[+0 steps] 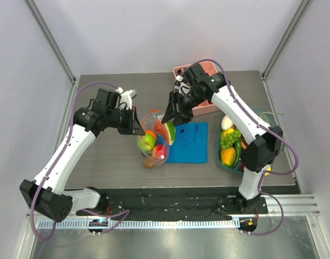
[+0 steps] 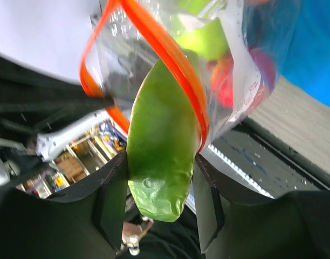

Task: Place the food in the zip-top bag and seal the zipper
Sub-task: Place the fake fruit in the zipper food storage bag.

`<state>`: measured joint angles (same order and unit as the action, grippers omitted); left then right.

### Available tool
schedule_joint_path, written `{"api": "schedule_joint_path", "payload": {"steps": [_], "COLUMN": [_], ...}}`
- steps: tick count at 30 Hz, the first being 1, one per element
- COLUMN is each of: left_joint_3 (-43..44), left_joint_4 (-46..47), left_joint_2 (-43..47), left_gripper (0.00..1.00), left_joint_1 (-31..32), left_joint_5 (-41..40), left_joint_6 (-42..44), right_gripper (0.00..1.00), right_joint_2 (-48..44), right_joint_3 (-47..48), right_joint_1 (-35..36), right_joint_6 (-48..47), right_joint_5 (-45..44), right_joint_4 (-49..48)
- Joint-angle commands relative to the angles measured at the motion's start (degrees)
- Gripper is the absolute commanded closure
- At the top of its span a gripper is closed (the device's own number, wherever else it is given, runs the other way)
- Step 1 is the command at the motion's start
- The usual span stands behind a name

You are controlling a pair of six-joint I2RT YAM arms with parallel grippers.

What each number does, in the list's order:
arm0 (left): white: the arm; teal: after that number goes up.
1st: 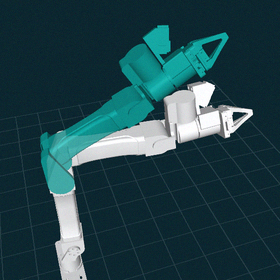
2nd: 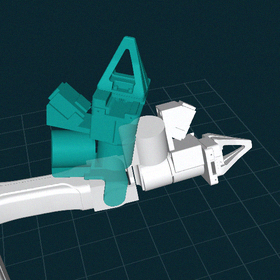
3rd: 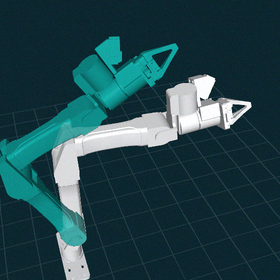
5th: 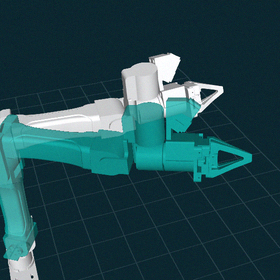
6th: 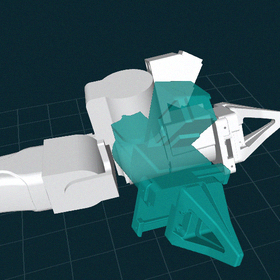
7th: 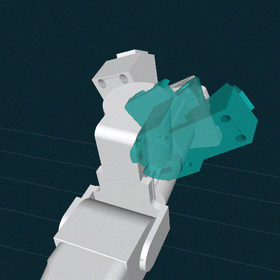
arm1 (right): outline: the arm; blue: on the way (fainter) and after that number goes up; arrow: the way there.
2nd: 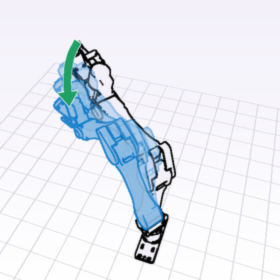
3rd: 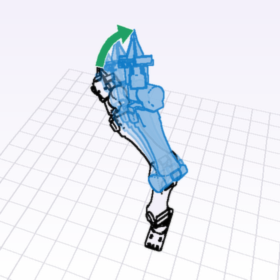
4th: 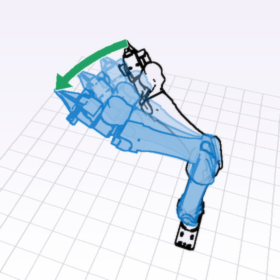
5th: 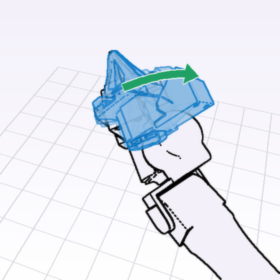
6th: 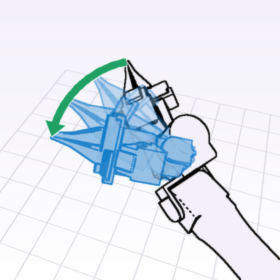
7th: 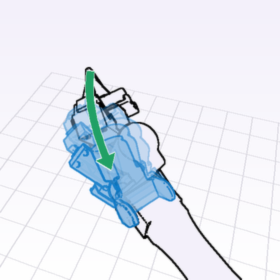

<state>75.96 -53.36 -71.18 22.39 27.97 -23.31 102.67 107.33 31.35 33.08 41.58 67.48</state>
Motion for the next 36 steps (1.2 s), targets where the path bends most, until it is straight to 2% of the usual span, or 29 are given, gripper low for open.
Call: {"api": "schedule_joint_path", "payload": {"steps": [1, 2, 3, 5, 7, 9, 10, 11, 12, 13, 14, 20, 25, 27, 29, 31, 33, 36], "left_joint_3": [2.4, 2.6, 2.8, 3.0, 3.0, 3.0, 3.0, 3.0, 2.7, 2.6, 2.5, 0.9, 0.2, 0.2, 0.3, 0.2, 0.0, -0.1], "left_joint_4": [2.5, 2.5, 2.6, 2.6, 2.5, 2.5, 2.5, 2.6, 2.6, 2.6, 2.6, 3.7, 3.9, 3.7, 3.9, 4.2, 4.3, 4.6], "left_joint_2": [0.2, 0.0, -0.2, -0.8, -1.2, -1.7, -1.9, -1.9, -1.8, -1.7, -1.4, 0.8, 1.6, 1.7, 1.7, 1.7, 1.7, 1.7], "left_gripper": [0.99, 0.99, 0.99, 0.99, 1.0, 1.0, 1.0, 1.0, 1.0, 1.0, 1.0, 1.0, 1.0, 1.0, 1.0, 1.0, 1.0, 1.0], "left_joint_1": [1.1, 1.2, 1.4, 1.7, 1.9, 1.9, 1.9, 1.9, 1.9, 1.9, 1.8, 1.3, 1.2, 1.2, 1.1, 1.1, 1.1, 1.2], "left_joint_5": [-1.1, -1.1, -1.1, -0.9, -0.6, -0.3, 0.2, 0.4, 0.5, 0.7, 0.8, 3.1, 3.1, 3.1, 3.2, 3.3, 3.2, 3.4], "left_joint_6": [1.6, 1.6, 1.6, 1.7, 1.7, 1.9, 1.7, 1.7, 1.6, 1.5, 1.5, 1.0, 1.0, 1.1, 1.2, 1.1, 1.1, 1.2], "right_gripper": [0.99, 0.98, 0.92, 0.86, 0.75, 0.72, 0.47, 0.3, 0.24, 0.1, 0.01, 0.0, 0.0, 0.0, 0.0, 0.0, 0.0, 0.01], "right_joint_2": [2.4, 2.5, 3.1, 4.0, 5.1, 5.5, 6.0, 6.2, 6.3, 6.1, 5.9, 2.3, -2.2, -4.2, -5.1, -5.4, -5.4, -5.7], "right_joint_3": [7.4, 8.0, 8.3, 10.3, 11.8, 12.4, 13.3, 13.9, 14.0, 14.0, 13.9, 15.1, 15.6, 14.9, 13.1, 12.2, 11.9, 8.2], "right_joint_1": [1.2, 1.8, 1.8, 2.0, 2.4, 3.4, 3.8, 4.2, 4.8, 4.9, 4.9, 2.1, -5.8, -13.0, -22.3, -28.6, -35.3, -40.3], "right_joint_6": [5.1, 6.6, 7.3, 8.7, 8.1, 8.0, 8.0, 7.6, 6.7, 6.3, 5.9, -0.9, -14.3, -22.9, -27.4, -30.5, -34.3, -33.2], "right_joint_5": [-4.2, -4.5, -4.6, -4.4, -5.9, -6.3, -6.5, -6.8, -7.0, -7.6, -8.7, -9.3, -0.1, 0.2, -1.4, -3.4, -8.0, -17.7], "right_joint_4": [-2.0, -2.1, -2.1, -2.2, -2.1, -2.1, -2.2, -2.4, -2.4, -2.4, -2.4, -2.9, -2.1, 1.5, 4.4, 6.2, 7.6, 7.7]}}
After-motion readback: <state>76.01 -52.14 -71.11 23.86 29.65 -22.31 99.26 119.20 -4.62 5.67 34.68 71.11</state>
